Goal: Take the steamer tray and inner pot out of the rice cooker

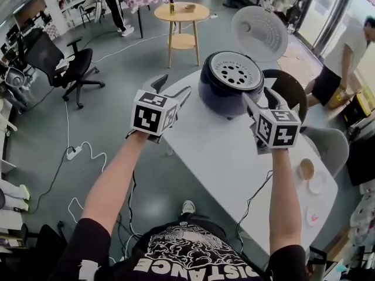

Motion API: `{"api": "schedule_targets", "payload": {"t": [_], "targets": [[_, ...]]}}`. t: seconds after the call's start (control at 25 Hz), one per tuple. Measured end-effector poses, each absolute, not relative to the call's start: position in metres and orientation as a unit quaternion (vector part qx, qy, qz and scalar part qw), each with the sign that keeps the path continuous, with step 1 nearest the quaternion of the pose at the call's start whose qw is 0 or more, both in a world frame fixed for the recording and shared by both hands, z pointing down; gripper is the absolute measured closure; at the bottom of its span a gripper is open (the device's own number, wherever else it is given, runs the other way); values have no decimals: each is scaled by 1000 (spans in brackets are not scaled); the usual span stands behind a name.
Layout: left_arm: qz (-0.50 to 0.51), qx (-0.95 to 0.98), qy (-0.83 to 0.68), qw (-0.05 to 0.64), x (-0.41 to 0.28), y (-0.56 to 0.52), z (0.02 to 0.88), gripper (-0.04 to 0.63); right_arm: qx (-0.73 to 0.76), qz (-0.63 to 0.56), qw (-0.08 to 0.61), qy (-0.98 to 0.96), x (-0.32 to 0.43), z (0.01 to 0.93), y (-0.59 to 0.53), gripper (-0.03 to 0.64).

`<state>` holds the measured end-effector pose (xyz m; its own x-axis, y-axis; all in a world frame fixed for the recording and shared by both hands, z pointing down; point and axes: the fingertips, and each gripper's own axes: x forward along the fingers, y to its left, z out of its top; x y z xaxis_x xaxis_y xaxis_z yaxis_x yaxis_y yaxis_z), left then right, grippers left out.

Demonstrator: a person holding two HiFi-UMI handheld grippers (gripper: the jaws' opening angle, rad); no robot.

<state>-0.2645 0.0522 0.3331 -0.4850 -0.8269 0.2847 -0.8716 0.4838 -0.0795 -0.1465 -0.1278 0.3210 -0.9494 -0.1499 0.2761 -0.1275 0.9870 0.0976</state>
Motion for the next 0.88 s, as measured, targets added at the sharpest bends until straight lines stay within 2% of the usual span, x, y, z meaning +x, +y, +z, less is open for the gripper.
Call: {"api": "schedule_targets", "payload": {"t": [0.68, 0.88], "targets": [[125, 531, -833, 92, -324, -58, 325, 282, -26, -74, 195, -978, -217, 334, -182, 311], [122, 549, -822, 92, -353, -87, 333, 282, -59, -79, 231, -968, -245, 345, -195, 311]]}}
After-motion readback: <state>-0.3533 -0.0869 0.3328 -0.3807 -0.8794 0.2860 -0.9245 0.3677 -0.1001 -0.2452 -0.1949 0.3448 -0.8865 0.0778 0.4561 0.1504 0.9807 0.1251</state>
